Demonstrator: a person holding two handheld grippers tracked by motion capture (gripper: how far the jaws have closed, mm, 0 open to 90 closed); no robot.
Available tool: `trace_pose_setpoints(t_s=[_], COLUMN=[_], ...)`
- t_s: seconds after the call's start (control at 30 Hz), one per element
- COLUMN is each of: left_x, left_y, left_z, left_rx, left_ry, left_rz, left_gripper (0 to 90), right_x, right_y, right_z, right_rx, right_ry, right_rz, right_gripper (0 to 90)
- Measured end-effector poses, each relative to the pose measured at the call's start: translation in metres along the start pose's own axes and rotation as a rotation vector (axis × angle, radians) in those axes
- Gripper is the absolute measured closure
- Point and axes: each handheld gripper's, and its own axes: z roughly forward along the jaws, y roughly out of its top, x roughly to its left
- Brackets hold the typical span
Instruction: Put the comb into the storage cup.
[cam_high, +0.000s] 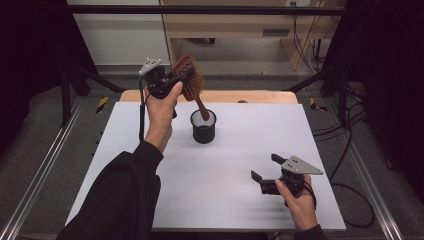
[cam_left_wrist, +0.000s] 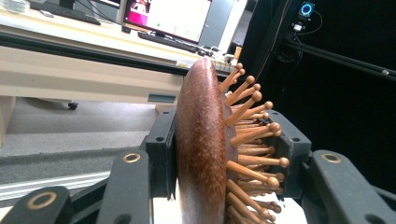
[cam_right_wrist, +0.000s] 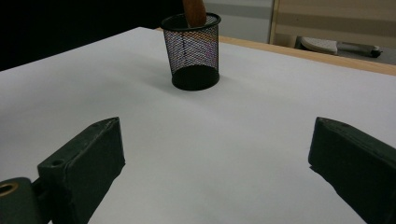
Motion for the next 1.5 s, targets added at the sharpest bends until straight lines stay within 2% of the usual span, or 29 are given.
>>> trace_pose_setpoints(t_s=[0.13, 0.57, 0.73, 1.3, 1.5], left_x=[-0.002, -0.005, -0.007, -0.002, -0.003], left_y=[-0.005, -0.023, -0.027, -0.041, -0.043], left_z=[0.003, 0.009, 0.012, 0.018, 0.019], left_rx=[0.018, 0.053, 0.063, 0.081, 0.090], left_ry=[0.001, -0.014, -0.015, -0.017, -0.011], left_rz=[0.020, 0.025, 0.042, 0.024, 0.036], left_gripper=[51.8, 51.8, 51.8, 51.7, 51.6], right_x=[0.000, 0.000, 0.000, 0.001, 0.000], right_y=[0.000, 0.000, -0.001, -0.001, -0.001], right_z=[0.000, 0.001, 0.001, 0.002, 0.003], right_rx=[0.000, 0.002, 0.004, 0.008, 0.011], right_ry=[0.001, 0.007, 0.009, 0.015, 0.017], right_rz=[0.002, 0.001, -0.002, 0.003, 0.004], right_gripper=[3.7, 3.6, 3.6, 3.5, 3.5])
